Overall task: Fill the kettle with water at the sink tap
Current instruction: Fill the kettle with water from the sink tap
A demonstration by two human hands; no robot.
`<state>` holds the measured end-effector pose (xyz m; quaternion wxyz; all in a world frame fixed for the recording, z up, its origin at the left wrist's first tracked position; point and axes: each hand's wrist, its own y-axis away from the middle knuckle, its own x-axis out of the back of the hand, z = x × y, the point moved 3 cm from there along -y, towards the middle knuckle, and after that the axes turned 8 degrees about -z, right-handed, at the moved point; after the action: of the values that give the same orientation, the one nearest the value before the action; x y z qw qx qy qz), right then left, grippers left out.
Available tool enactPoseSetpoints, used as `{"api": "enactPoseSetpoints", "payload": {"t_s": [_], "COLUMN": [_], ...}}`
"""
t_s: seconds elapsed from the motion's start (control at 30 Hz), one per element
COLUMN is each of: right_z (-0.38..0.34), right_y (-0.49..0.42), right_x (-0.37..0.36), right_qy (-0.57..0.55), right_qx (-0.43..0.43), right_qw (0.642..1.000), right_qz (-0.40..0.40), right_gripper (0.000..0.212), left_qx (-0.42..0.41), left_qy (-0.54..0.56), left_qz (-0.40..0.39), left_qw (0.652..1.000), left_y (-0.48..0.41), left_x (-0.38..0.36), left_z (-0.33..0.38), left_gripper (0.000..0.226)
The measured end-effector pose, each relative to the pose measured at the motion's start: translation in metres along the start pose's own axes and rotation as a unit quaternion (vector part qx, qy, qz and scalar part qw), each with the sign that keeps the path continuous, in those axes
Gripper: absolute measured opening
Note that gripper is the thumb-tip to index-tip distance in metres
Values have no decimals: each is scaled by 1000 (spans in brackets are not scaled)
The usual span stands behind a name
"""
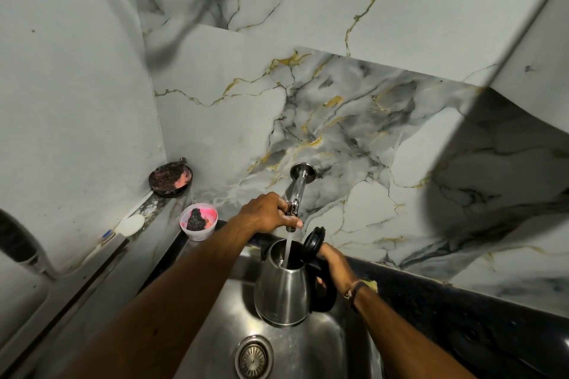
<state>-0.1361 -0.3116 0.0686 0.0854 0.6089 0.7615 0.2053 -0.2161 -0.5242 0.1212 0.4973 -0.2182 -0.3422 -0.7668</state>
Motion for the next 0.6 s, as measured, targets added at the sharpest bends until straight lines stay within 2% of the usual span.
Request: {"api": "enactPoseSetpoints", "payload": {"t_s": [0.1,0.23,0.3,0.4,0.43,0.53,0.6], "right_z": [0,-1,-2,-2,-1,-3,-3], "right_y": [-1,0,0,0,1,2,2], "right_x": [-1,-2,-2,-2,-2,-3,-3], "right_qy": [-3,1,7,13,14,14,9], "right_qx": [5,11,16,18,17,14,11], "right_qw": [1000,1000,1000,1000,1000,1000,1000], "right_qz": [1,1,-2,-1,-3,-3,-5], "right_gripper": [54,69,61,35,33,54,52], "left_qx": [0,5,8,8,8,9,11], "left_qy": [2,-5,-14,-23,-23,-25,-25], "left_qz": [1,-2,-3,-3,-3,-1,-1], "left_qw": [1000,1000,1000,1000,1000,1000,1000], "left_y": [0,1,2,5,5,6,6], "left_x": [0,1,2,2,2,2,1], "left_z": [0,2,3,5,6,7,7], "left_gripper": [35,36,36,35,35,34,35]}}
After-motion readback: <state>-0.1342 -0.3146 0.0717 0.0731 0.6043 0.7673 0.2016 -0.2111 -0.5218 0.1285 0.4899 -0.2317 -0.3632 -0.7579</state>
